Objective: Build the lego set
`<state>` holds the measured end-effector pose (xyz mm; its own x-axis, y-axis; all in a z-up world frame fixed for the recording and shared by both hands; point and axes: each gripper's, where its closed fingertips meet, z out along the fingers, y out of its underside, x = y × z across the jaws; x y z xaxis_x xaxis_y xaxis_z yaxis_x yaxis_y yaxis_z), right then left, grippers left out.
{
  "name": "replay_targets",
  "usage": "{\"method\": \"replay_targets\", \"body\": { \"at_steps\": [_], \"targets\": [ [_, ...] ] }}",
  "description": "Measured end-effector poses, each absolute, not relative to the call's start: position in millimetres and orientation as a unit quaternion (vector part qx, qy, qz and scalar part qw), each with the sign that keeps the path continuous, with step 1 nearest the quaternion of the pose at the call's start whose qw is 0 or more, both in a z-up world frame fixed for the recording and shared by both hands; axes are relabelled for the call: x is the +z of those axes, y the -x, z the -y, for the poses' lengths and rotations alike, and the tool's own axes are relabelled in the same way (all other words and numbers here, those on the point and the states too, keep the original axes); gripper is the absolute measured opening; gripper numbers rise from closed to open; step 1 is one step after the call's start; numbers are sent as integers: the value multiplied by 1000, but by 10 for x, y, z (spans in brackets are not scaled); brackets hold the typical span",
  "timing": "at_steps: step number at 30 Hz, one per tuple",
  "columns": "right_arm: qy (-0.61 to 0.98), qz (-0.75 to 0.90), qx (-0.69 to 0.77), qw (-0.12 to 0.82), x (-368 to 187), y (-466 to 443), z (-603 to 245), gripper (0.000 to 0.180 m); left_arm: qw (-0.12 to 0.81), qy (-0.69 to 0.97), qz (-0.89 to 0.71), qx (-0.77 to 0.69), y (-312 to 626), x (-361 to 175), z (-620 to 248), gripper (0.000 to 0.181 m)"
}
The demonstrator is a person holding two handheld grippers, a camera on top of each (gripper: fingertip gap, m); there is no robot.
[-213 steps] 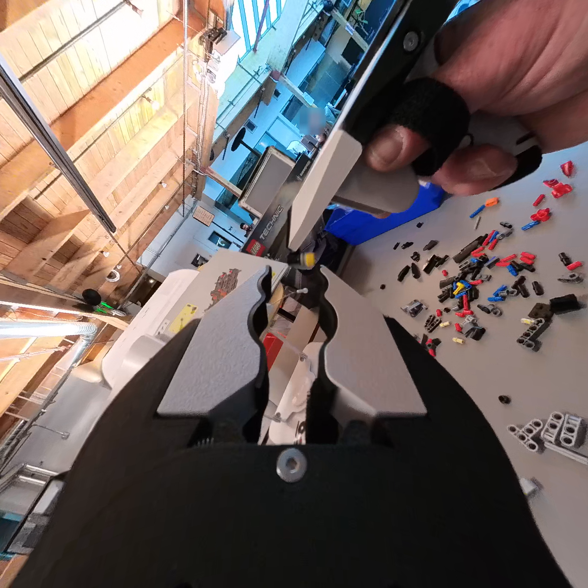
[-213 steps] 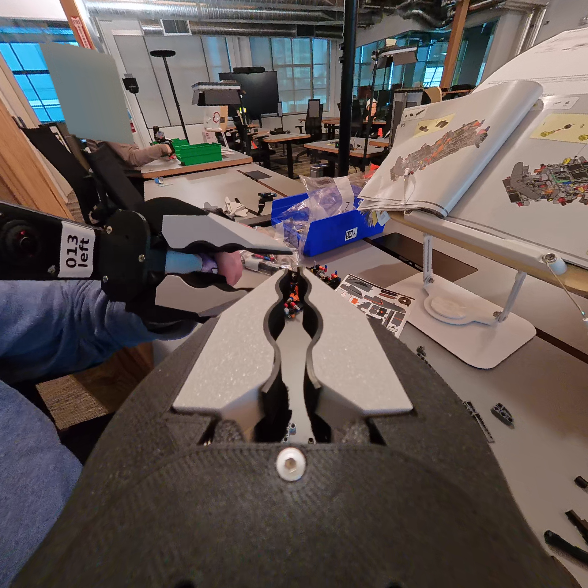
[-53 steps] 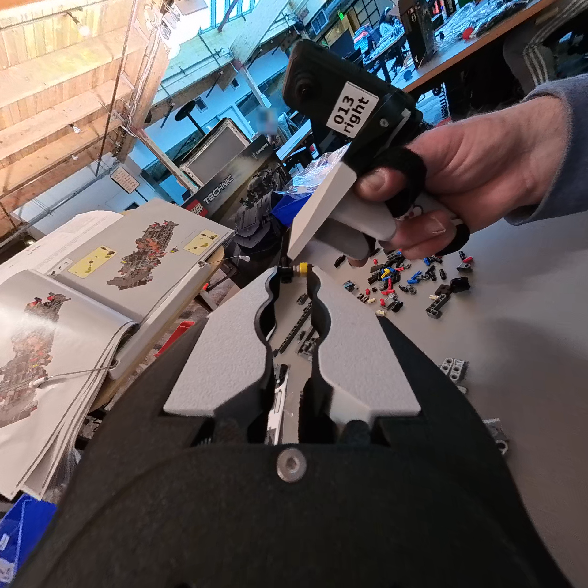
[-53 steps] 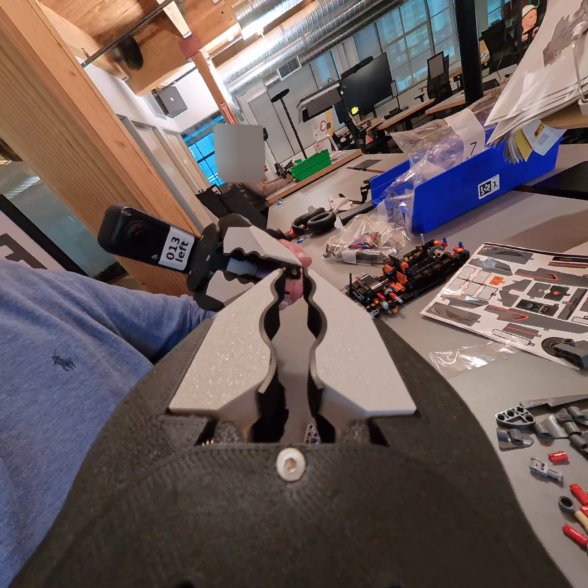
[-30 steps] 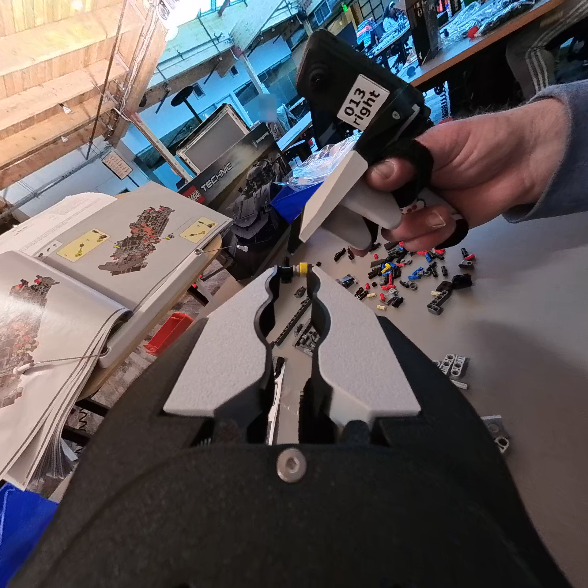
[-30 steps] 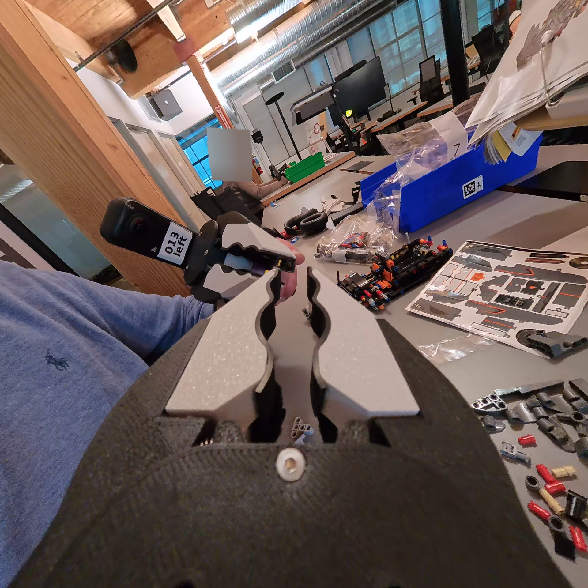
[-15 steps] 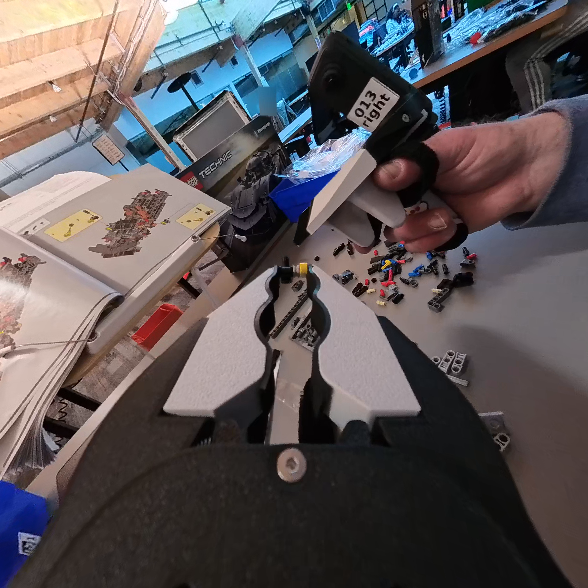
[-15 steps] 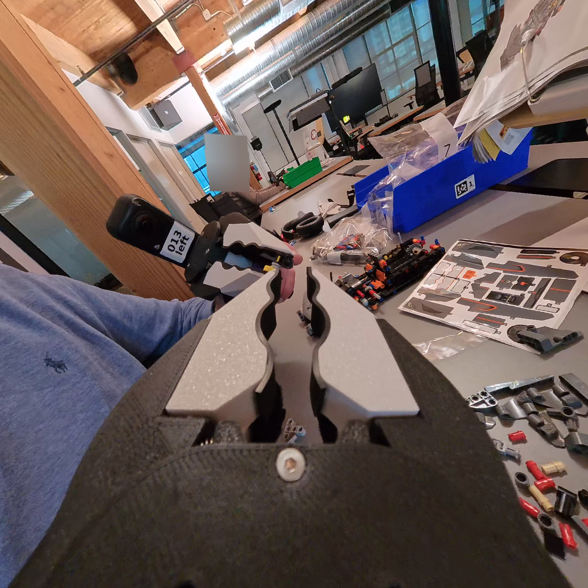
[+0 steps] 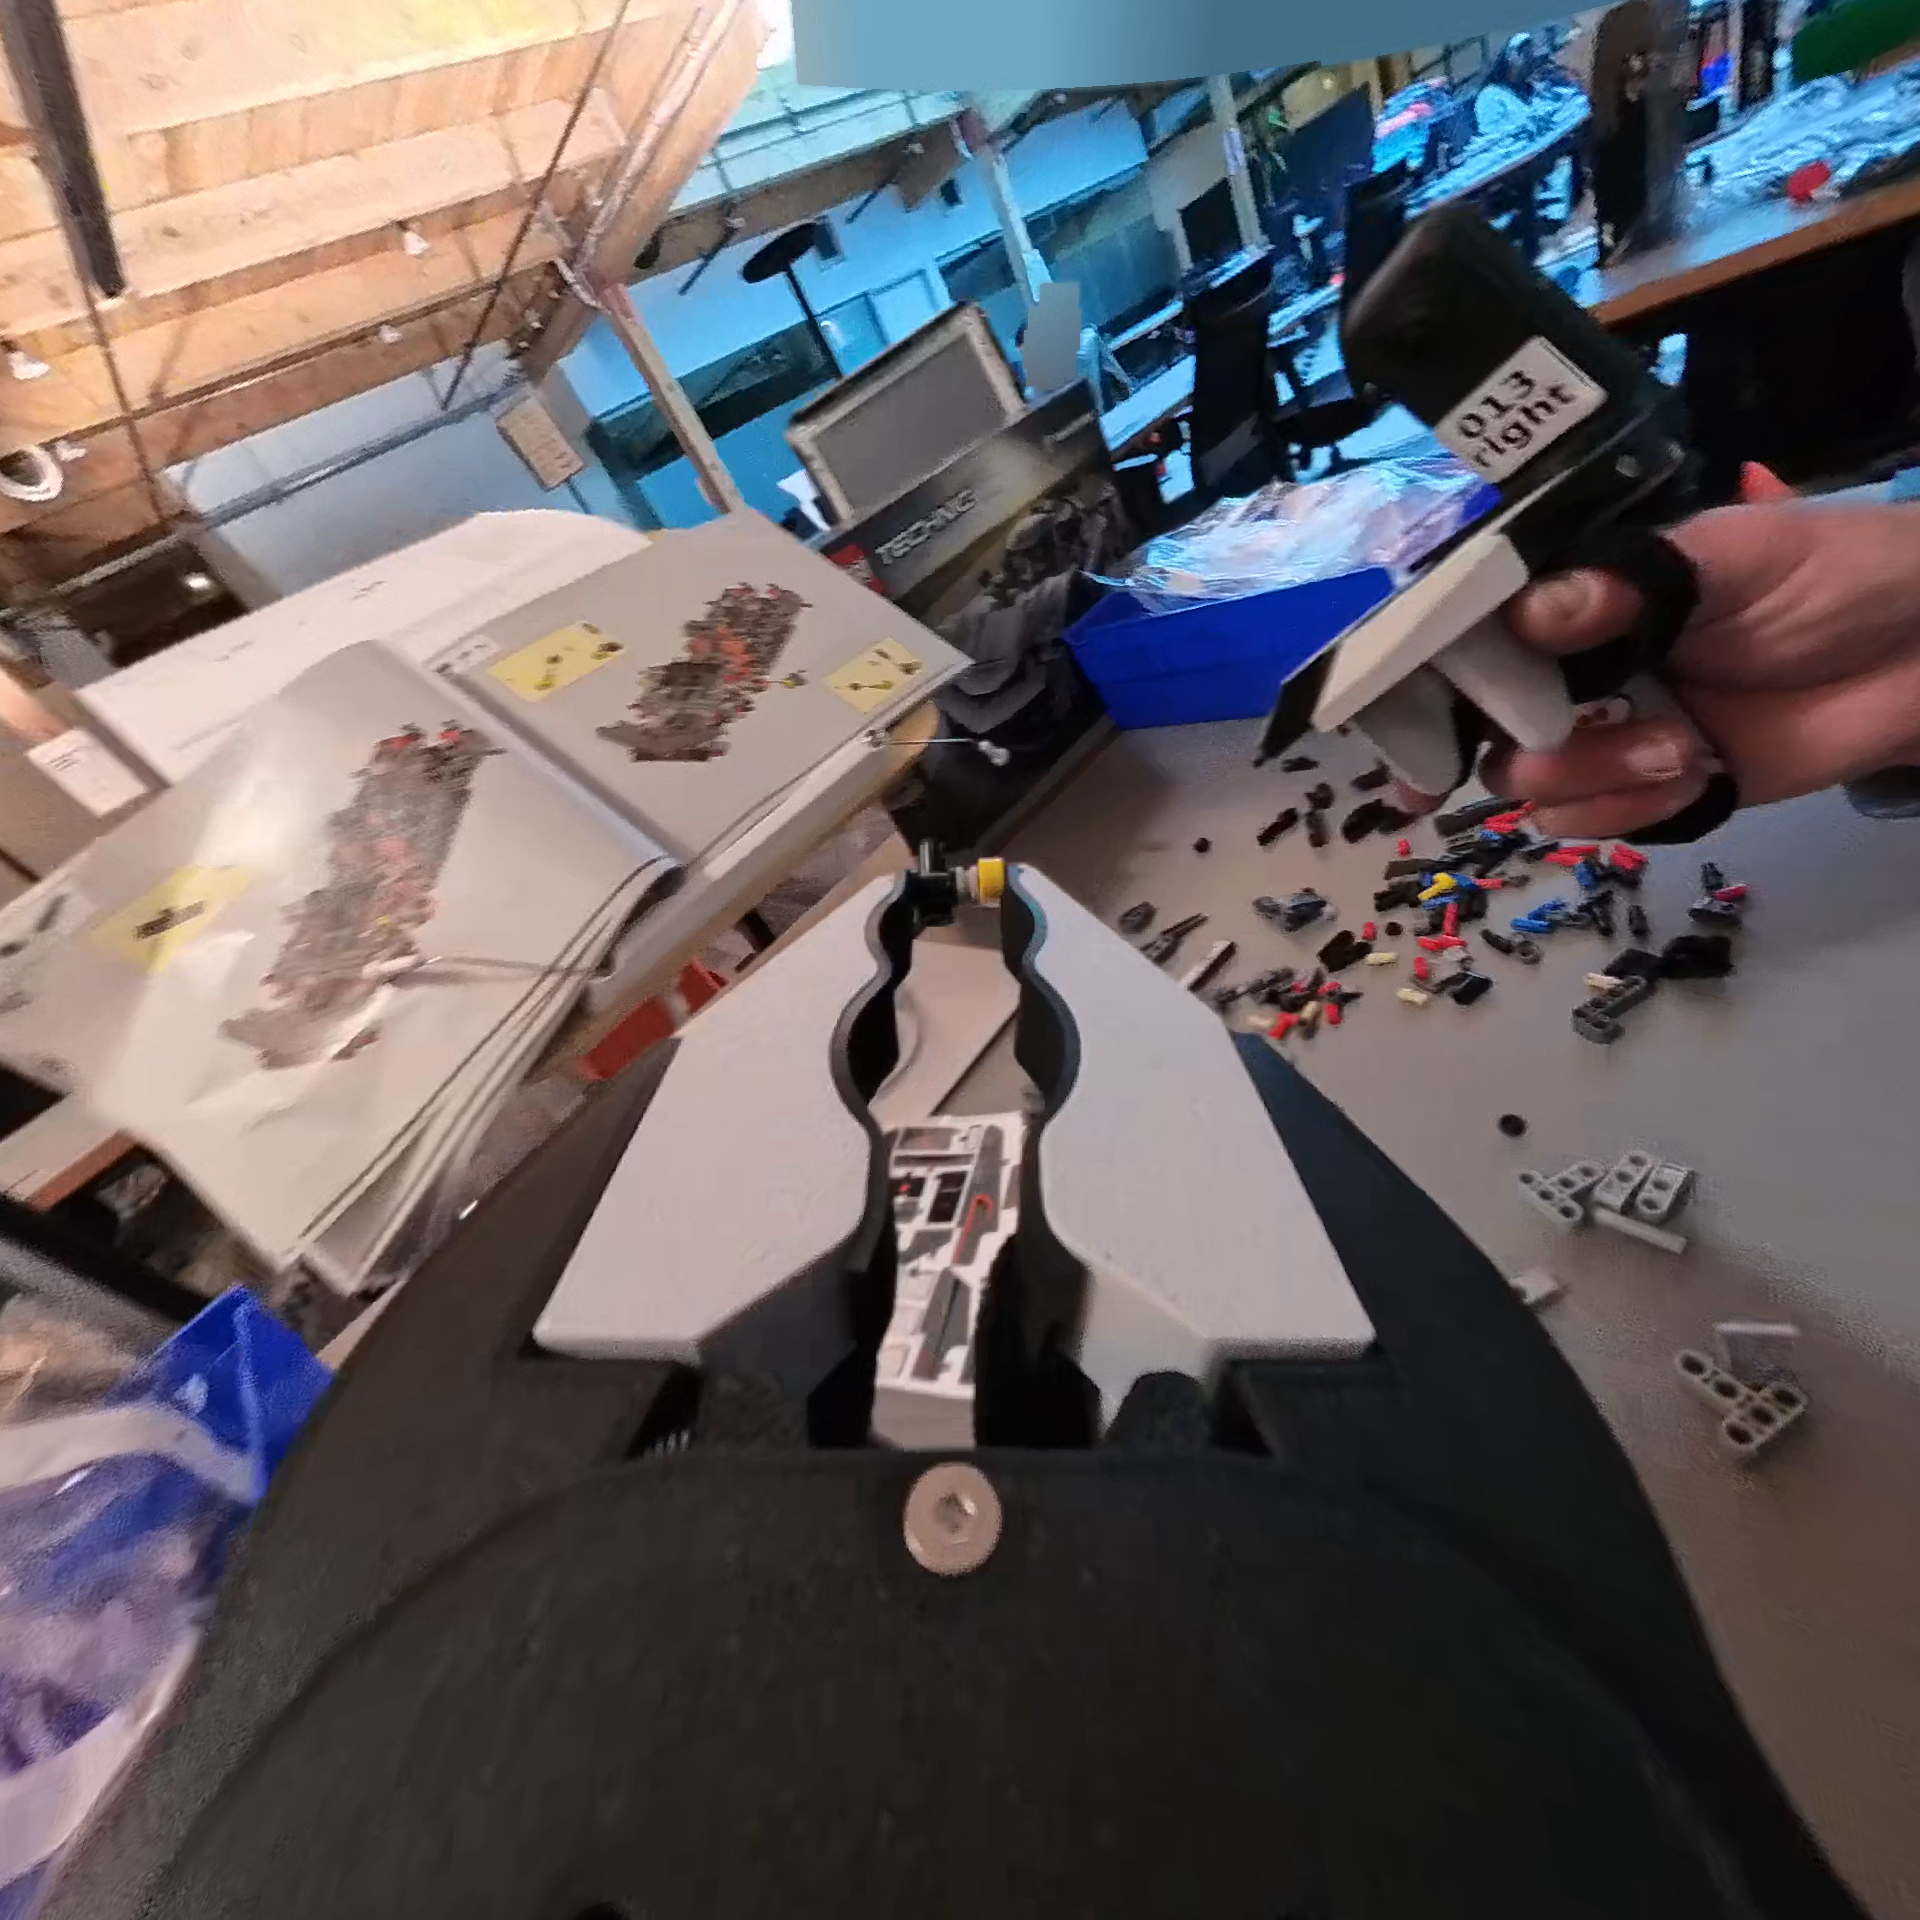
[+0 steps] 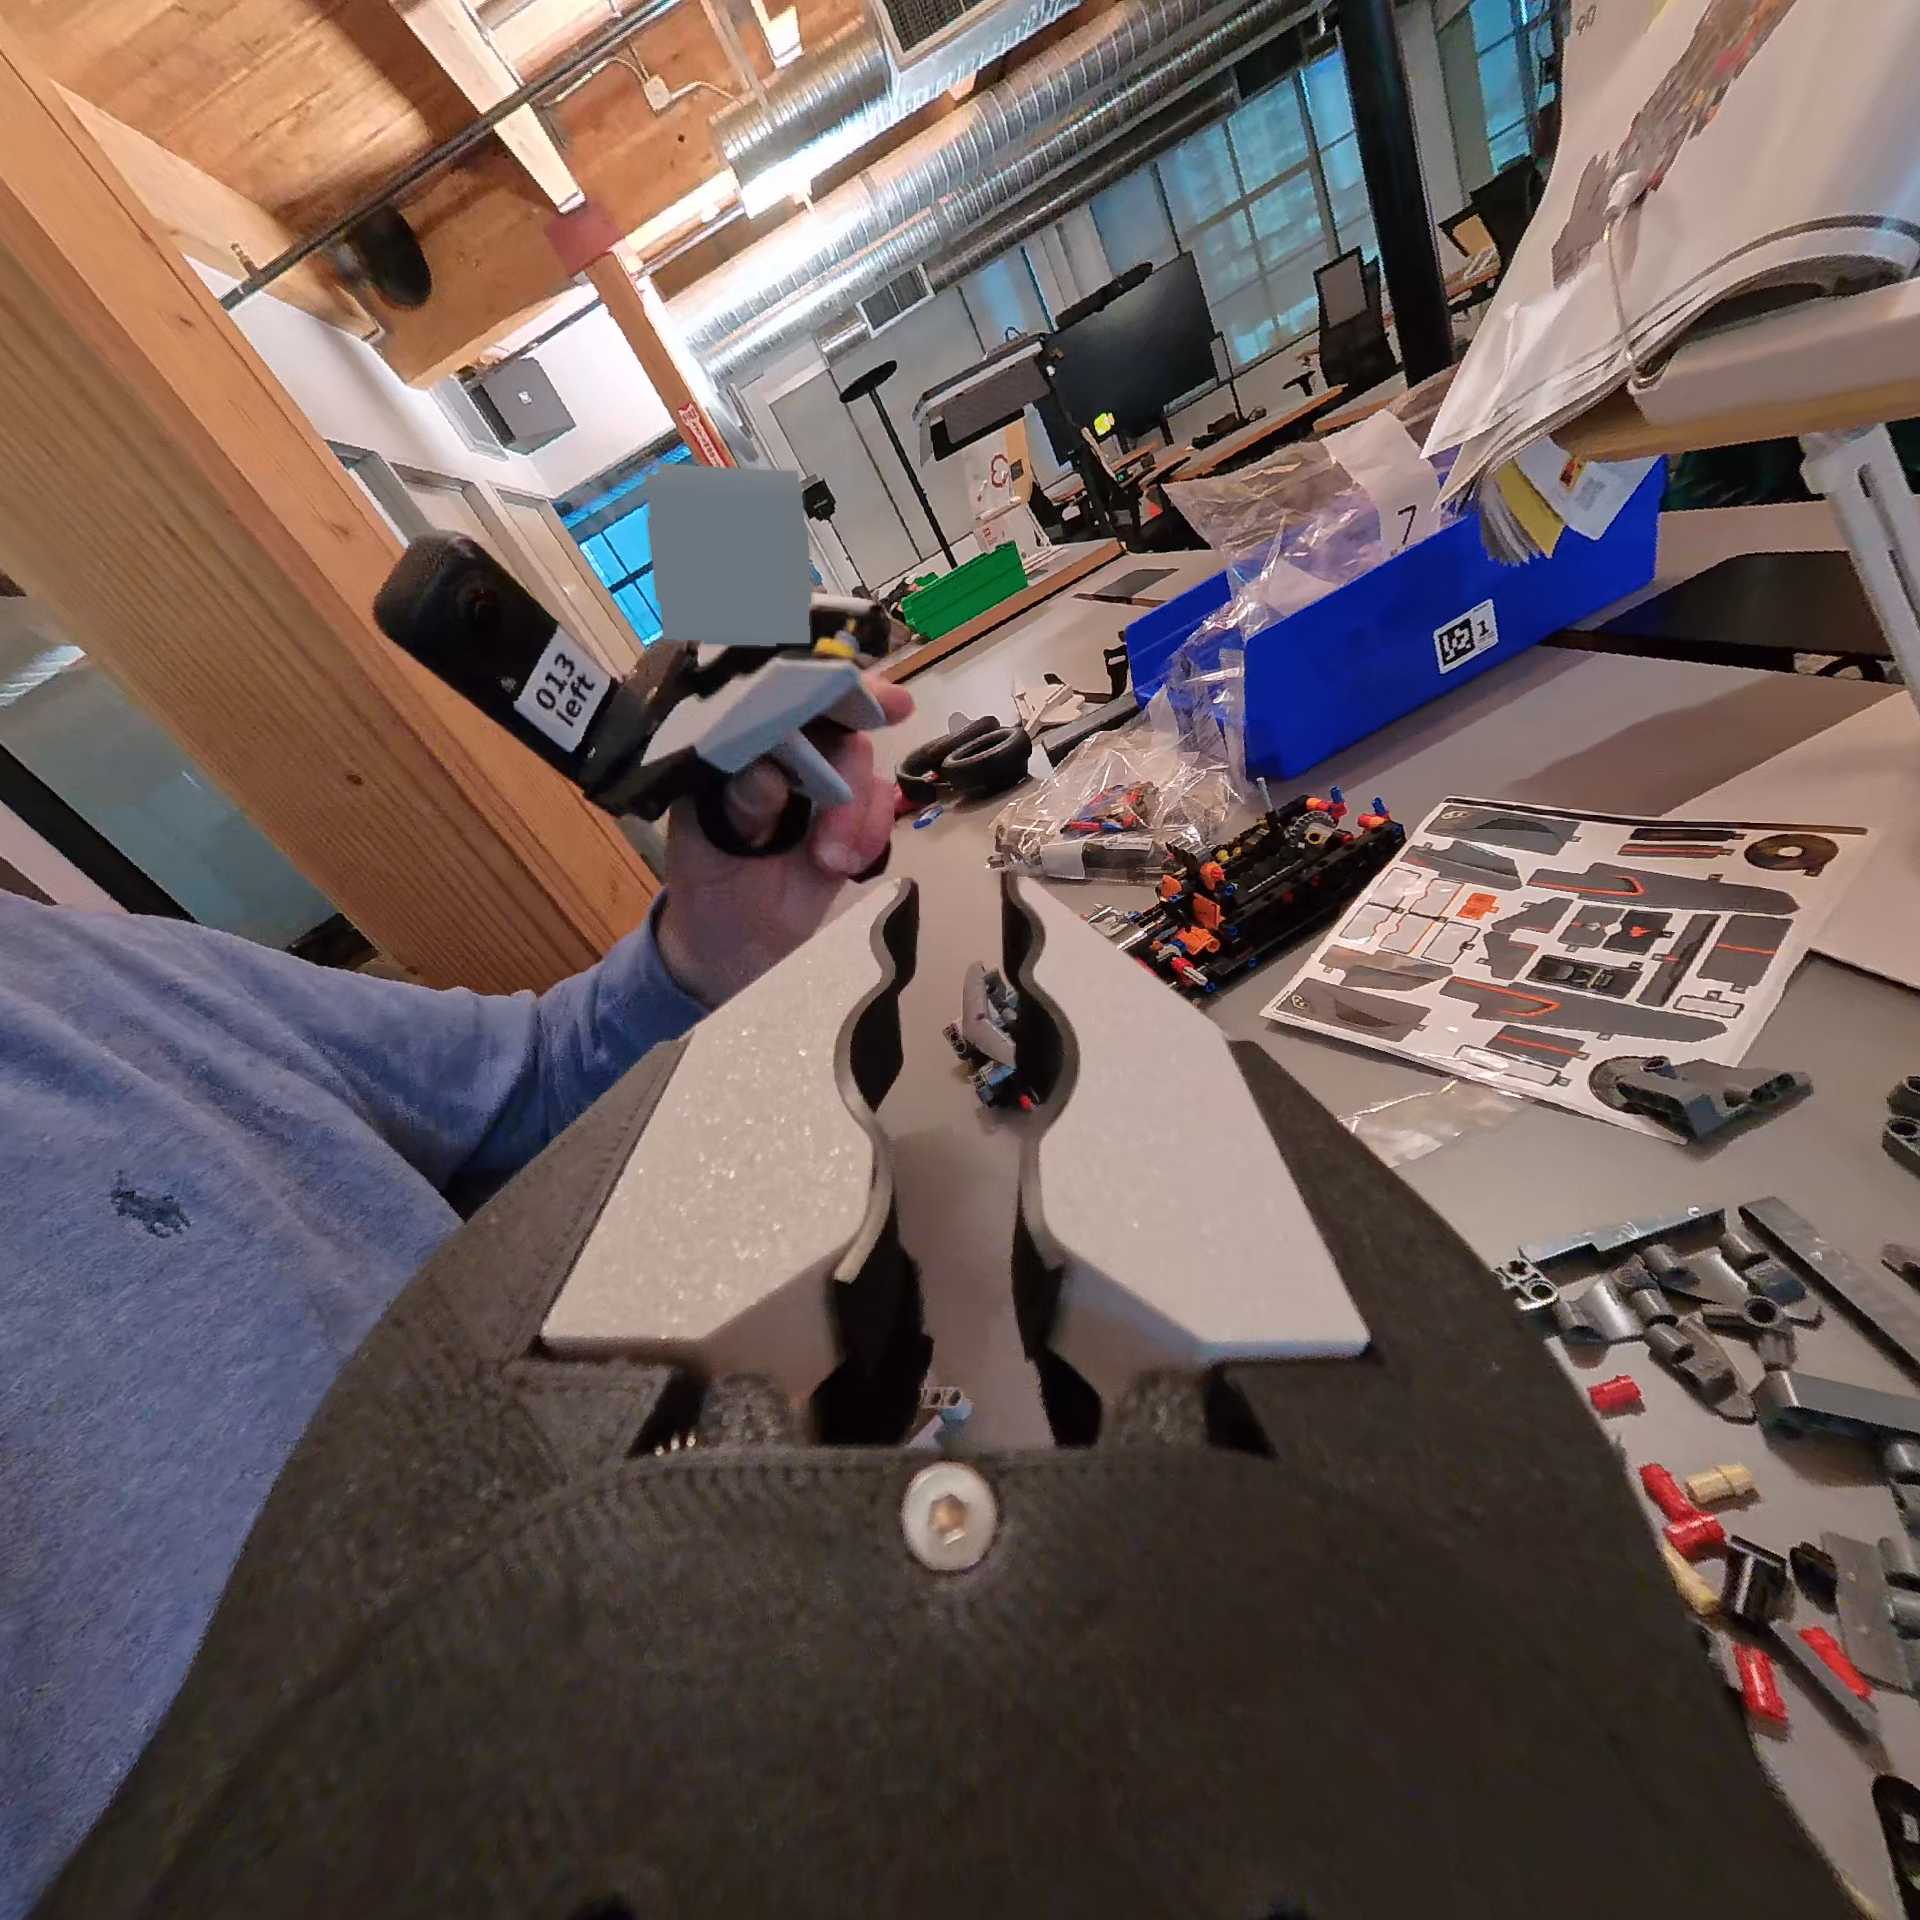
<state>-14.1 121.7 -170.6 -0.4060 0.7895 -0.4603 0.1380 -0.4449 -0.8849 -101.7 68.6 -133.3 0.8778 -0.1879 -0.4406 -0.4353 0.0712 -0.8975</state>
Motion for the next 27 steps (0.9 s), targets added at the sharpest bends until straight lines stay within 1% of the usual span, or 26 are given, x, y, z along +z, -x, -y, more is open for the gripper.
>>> {"method": "replay_targets", "body": {
  "at_steps": [4, 10, 14, 17, 22, 27],
  "targets": [
    [494, 470, 693, 235, -1721, 140, -1233, 12, 690, 691, -192, 98, 1375, -1340, -445, 15],
    [501, 479, 683, 231, -1825, 206, -1187, 12, 673, 729, -119, 43, 1745, -1730, -78, 15],
    [504, 485, 681, 217, -1929, 301, -1083, 12, 688, 708, -101, -125, 1584, -1863, 53, 15],
    [506, 510, 658, 224, -2006, 391, -948, 14, 694, 665, -84, -262, 1477, -1822, 74, 14],
    [482, 565, 620, 253, -2009, 499, -618, 15, 689, 636, -70, -341, 1416, -1848, 47, 15],
    [468, 579, 627, 231, -2067, 540, -397, 16, 686, 621, -71, -372, 1383, -1830, 57, 14]
  ]
}}
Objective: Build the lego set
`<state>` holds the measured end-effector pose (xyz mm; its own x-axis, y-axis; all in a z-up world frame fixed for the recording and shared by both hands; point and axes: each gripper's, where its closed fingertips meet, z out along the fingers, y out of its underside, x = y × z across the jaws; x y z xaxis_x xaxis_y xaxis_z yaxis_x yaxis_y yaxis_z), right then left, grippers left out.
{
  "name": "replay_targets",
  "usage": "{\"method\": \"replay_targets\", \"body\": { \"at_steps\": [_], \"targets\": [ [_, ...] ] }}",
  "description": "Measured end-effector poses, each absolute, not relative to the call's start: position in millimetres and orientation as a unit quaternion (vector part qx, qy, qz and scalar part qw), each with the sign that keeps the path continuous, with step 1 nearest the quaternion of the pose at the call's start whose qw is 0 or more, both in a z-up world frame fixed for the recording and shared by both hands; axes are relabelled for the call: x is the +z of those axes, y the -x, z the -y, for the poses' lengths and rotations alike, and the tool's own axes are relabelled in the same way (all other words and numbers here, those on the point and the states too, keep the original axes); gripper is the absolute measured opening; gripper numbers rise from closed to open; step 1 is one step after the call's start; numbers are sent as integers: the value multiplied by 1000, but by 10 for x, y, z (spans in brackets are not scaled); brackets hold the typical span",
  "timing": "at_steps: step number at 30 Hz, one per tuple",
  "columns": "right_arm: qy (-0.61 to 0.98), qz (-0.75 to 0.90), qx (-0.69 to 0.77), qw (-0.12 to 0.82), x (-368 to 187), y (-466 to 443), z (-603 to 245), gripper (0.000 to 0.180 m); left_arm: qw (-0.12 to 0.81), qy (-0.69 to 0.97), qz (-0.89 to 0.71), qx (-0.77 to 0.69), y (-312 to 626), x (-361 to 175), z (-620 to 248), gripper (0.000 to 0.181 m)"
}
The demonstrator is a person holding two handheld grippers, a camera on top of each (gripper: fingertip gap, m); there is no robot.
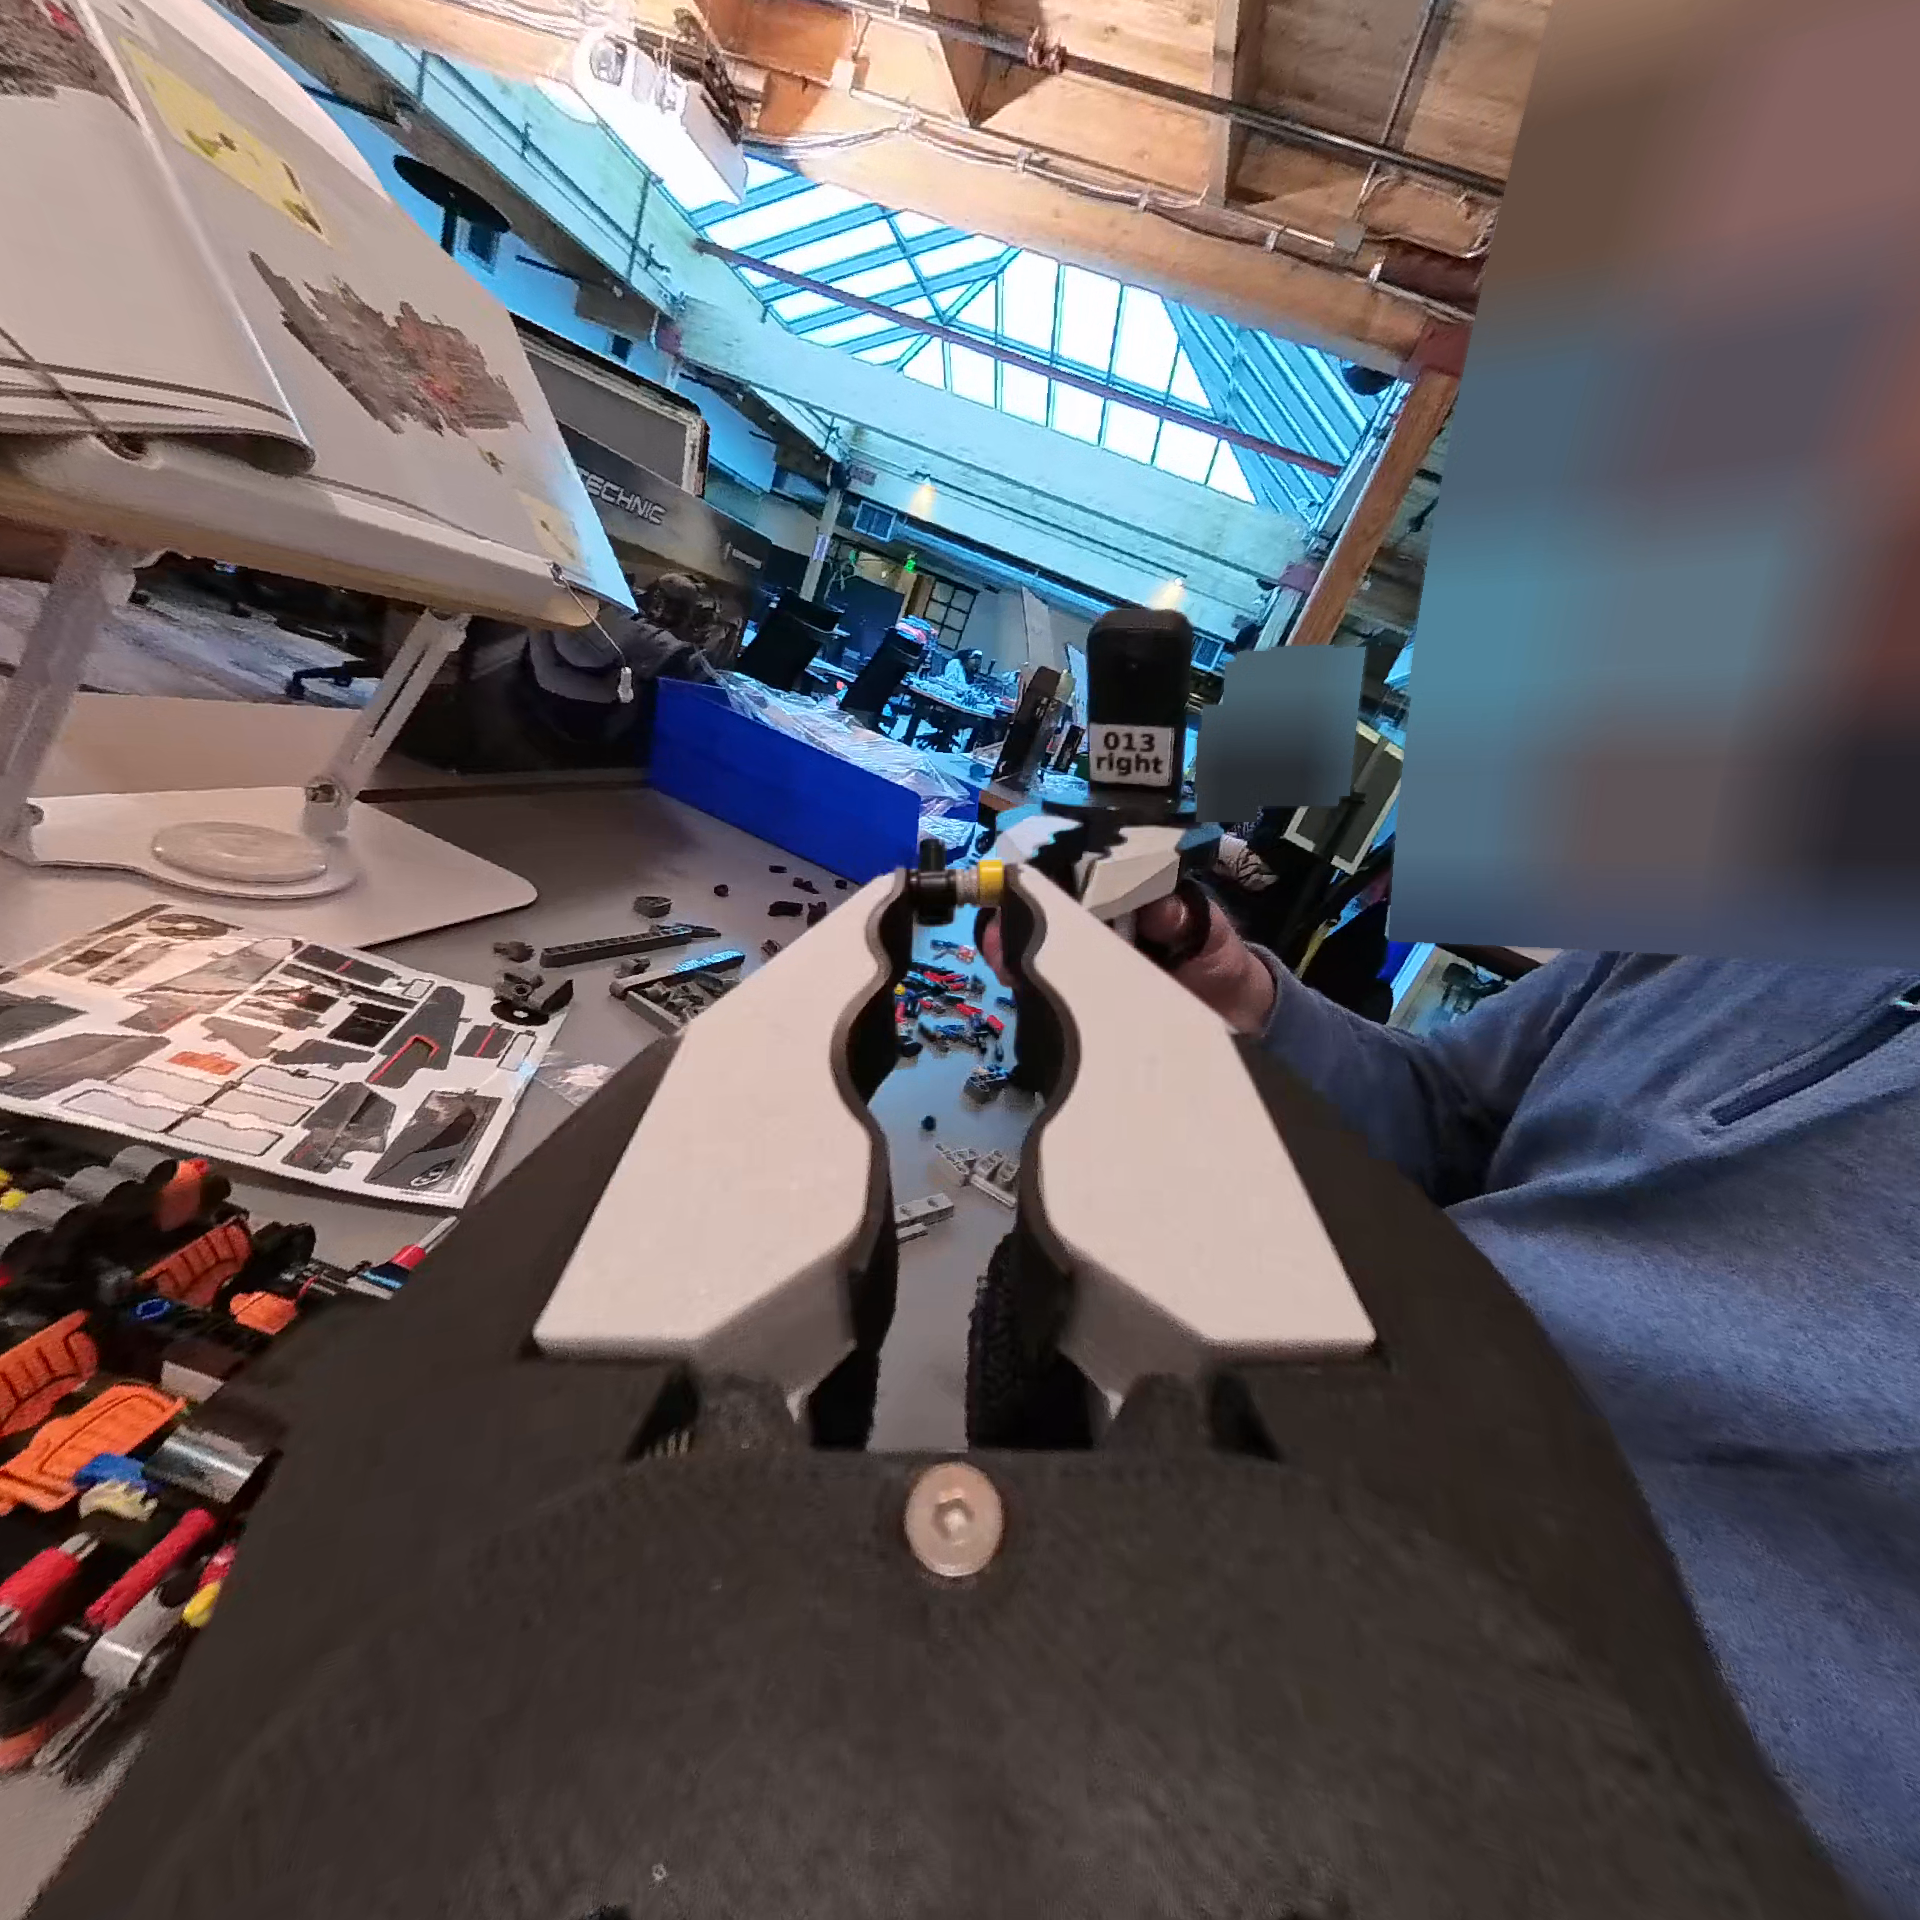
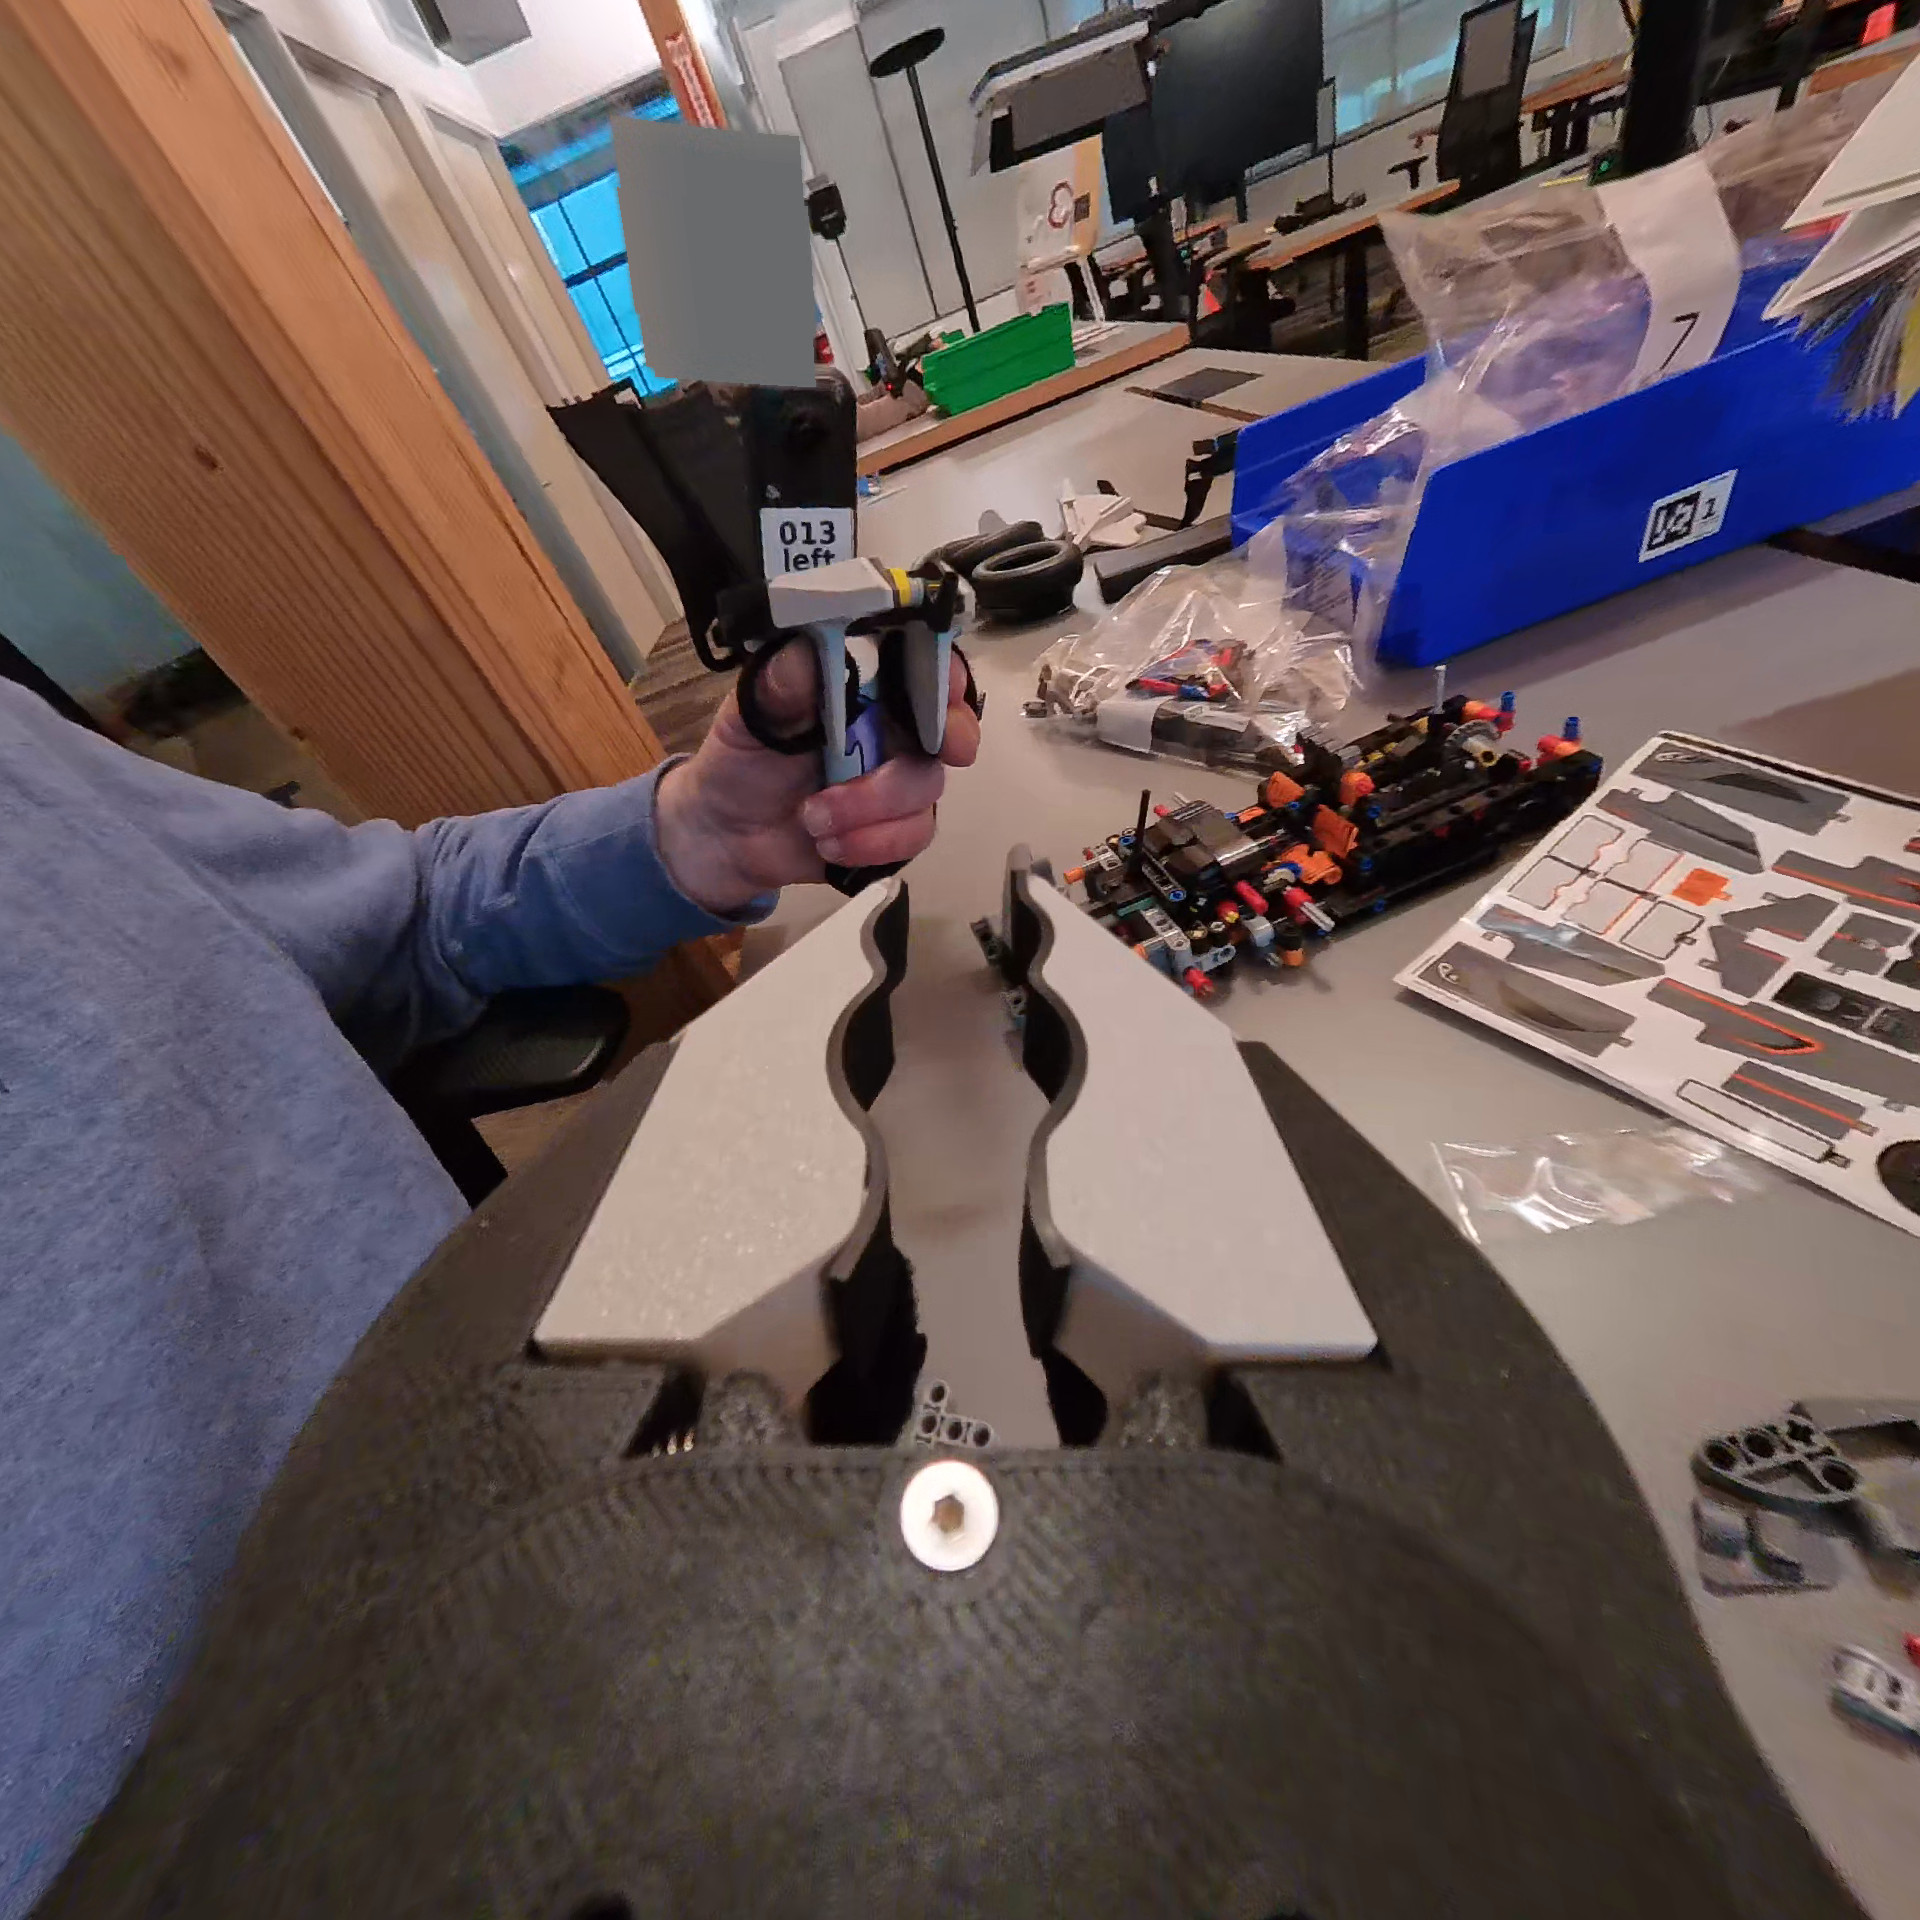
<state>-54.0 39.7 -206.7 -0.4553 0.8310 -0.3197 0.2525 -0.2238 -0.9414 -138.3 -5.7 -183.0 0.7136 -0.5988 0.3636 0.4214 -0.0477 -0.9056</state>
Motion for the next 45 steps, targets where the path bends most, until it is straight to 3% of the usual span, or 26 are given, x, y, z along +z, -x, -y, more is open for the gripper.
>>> {"method": "replay_targets", "body": {
  "at_steps": [4, 14, 45],
  "targets": [
    [473, 564, 639, 224, -2069, 535, -448, 15, 690, 630, -83, -347, 1381, -1834, 59, 14],
    [470, 575, 619, 258, -2055, 535, -470, 16, 664, 709, -208, -115, 1118, -1935, -77, 15],
    [433, 620, 551, 353, -1974, 497, -422, 18, 660, 689, -165, -252, 637, -1847, -332, 15]
  ]
}}
